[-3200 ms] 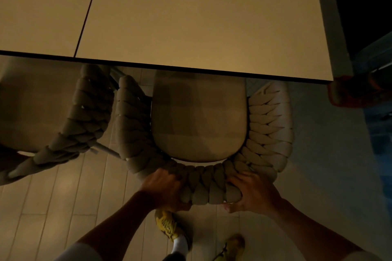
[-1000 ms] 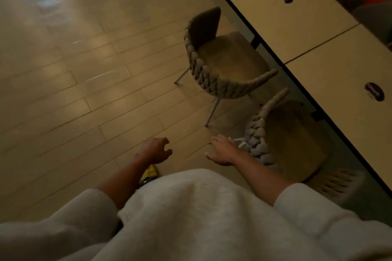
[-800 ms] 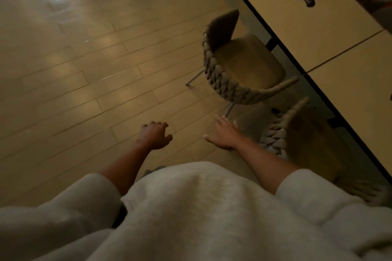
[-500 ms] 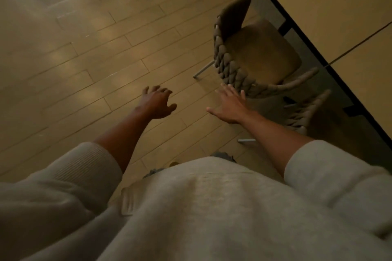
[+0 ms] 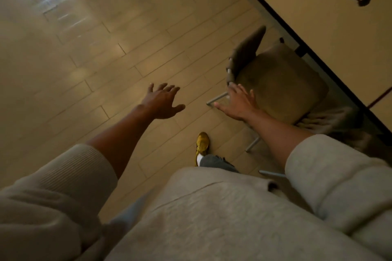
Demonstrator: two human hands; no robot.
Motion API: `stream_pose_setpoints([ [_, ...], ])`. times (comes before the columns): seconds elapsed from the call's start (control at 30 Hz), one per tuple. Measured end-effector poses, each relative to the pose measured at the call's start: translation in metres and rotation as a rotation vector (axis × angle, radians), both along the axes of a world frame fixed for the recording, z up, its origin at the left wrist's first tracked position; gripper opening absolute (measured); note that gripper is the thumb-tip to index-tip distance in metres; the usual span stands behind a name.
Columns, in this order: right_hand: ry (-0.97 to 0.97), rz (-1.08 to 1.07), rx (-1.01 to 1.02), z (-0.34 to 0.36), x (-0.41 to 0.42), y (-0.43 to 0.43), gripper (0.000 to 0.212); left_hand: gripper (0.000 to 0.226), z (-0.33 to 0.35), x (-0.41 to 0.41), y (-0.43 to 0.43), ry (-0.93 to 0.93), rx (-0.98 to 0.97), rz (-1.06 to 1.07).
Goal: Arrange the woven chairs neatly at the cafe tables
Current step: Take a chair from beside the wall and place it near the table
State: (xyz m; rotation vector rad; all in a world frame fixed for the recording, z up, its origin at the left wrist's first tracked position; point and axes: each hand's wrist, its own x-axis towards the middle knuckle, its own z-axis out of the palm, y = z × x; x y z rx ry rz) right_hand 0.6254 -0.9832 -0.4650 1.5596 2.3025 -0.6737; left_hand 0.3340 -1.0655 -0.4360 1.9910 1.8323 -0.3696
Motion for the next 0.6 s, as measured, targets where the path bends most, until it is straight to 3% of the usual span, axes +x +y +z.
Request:
stream_pose_setpoints([
  [0.37, -0.109, 0.062, -0.010, 0.024, -0.071, 0.186, 0.089, 0.086, 0.009, -0.062, 0.162, 0.001, 0.000, 0.053],
  [0.6, -0.218, 0.110, -0.018, 0.026, -0.125, 0.288, 0.093, 0.084, -0.008, -0.120, 0.271, -0.041, -0.014, 0.064],
])
